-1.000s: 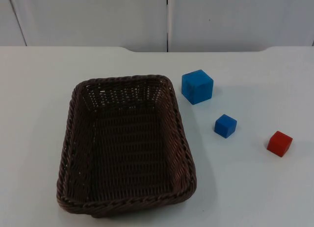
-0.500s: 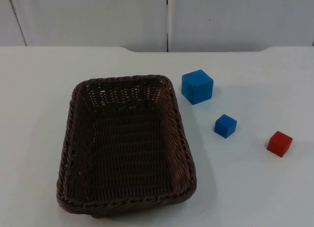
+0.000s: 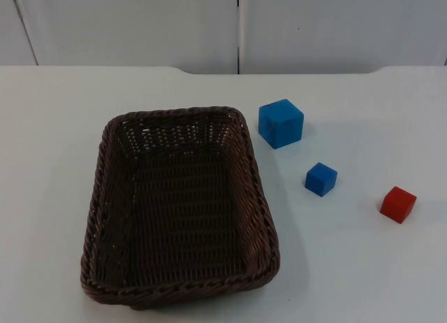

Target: Pick up the basket with the left hand and place the largest block into the basket with the right hand.

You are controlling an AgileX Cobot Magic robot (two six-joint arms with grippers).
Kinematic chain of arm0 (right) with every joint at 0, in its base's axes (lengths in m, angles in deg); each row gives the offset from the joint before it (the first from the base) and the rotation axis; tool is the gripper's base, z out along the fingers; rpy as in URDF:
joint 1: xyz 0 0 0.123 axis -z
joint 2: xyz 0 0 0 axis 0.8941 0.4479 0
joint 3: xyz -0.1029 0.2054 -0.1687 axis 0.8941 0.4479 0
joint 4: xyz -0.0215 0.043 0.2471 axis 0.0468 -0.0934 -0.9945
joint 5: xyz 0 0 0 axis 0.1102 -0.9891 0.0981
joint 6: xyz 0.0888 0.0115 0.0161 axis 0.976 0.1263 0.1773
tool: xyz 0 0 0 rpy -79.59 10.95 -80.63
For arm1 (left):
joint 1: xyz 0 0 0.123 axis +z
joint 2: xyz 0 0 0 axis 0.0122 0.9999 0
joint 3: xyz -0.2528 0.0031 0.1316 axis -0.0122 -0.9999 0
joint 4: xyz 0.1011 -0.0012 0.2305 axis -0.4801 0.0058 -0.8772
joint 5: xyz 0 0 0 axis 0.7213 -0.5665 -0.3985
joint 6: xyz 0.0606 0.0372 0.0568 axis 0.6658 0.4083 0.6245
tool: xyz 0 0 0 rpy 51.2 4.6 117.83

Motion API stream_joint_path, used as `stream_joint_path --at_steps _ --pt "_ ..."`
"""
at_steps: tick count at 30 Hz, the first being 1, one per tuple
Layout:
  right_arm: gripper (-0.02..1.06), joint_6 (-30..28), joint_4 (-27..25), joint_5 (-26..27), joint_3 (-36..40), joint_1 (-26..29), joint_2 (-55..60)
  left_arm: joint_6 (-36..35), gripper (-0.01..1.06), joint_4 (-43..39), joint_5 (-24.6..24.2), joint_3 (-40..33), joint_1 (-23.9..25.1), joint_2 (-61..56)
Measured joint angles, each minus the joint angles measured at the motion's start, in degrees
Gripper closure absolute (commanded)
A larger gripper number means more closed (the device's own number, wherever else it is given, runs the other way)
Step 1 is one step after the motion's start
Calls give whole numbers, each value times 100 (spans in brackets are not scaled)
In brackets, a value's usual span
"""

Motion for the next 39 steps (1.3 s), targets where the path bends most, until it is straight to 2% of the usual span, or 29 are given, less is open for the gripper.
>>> stream_joint_path --at_steps 5,10,19,32,39 --pt "-1 0 0 0 0 0 0 92 0 404 451 154 0 560" --pt "-1 0 0 0 0 0 0 306 0 745 684 251 0 1119" --pt "-1 0 0 0 0 0 0 633 0 1050 849 393 0 2171" --pt "-1 0 0 0 0 0 0 1304 0 1654 1455 416 0 3776" --pt "-1 0 0 0 0 0 0 1531 0 1829 1619 416 0 4163"
